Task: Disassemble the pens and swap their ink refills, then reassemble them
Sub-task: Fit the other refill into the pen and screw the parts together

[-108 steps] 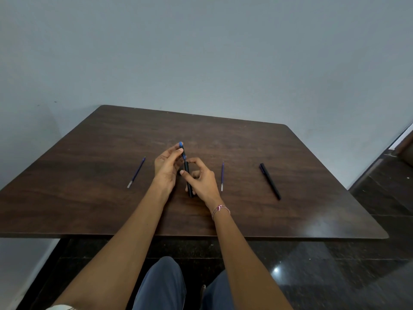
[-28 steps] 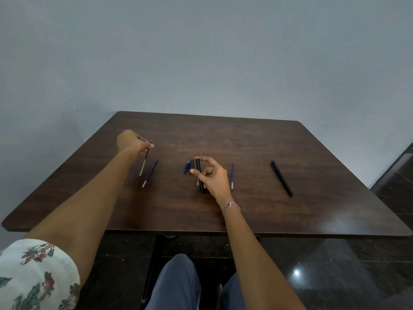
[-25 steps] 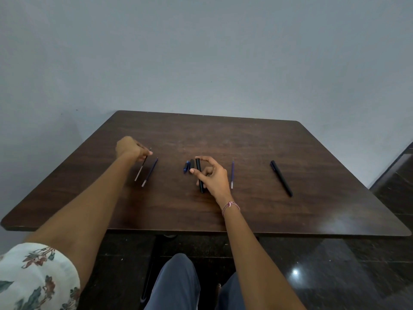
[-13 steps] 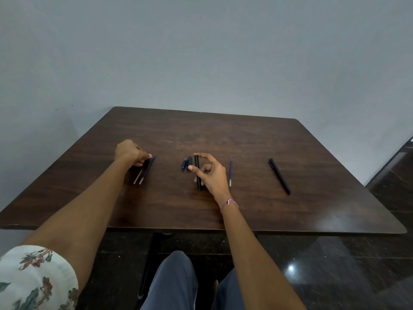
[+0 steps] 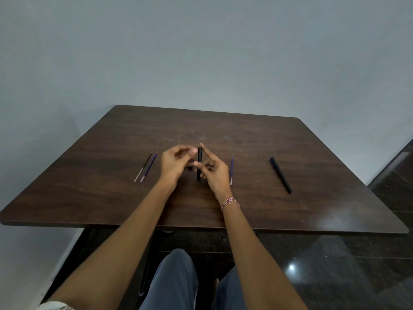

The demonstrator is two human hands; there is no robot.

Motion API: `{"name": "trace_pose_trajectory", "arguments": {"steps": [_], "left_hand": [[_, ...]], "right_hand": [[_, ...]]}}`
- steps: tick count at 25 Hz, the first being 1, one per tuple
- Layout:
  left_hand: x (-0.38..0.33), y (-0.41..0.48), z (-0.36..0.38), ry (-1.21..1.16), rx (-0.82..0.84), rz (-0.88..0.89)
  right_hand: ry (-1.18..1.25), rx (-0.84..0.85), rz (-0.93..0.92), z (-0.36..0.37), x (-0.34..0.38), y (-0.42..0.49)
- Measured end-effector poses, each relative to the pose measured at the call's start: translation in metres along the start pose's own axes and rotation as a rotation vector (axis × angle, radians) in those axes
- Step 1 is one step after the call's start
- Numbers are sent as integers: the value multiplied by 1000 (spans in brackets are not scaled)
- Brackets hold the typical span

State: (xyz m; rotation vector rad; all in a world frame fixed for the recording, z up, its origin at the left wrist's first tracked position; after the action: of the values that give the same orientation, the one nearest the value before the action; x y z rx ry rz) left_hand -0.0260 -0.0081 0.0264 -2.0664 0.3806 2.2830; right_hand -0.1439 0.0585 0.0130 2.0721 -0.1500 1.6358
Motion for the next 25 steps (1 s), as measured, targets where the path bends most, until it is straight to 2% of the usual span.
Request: {"name": "trace_pose_trajectory", "arguments": {"steps": [7,12,20,22,25], "left_hand": [[15,-5,6,-41,46,28],[17,-2,5,13,62,84],[14,-4,5,44,-34,138],[14,-4,6,62,-29,136],[12,-6,8,98,-19,156]], "right_hand": [[-87,-23,47,1,-3,3],[-107,-8,65,2,-6,4],[-118,4,97,3,4,-2],[-262,-47,74,-6,11,1],[-638,-188,73,-37,19,16]]}}
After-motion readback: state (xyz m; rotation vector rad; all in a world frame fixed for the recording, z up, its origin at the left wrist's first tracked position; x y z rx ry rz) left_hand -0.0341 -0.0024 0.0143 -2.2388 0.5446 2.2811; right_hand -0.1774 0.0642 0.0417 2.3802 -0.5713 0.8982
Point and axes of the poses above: each hand's wrist, its own y-axis towards the middle knuckle, its own z-axis out of the palm, x = y × z, the point moved 3 cm from there along y, towards the middle knuckle
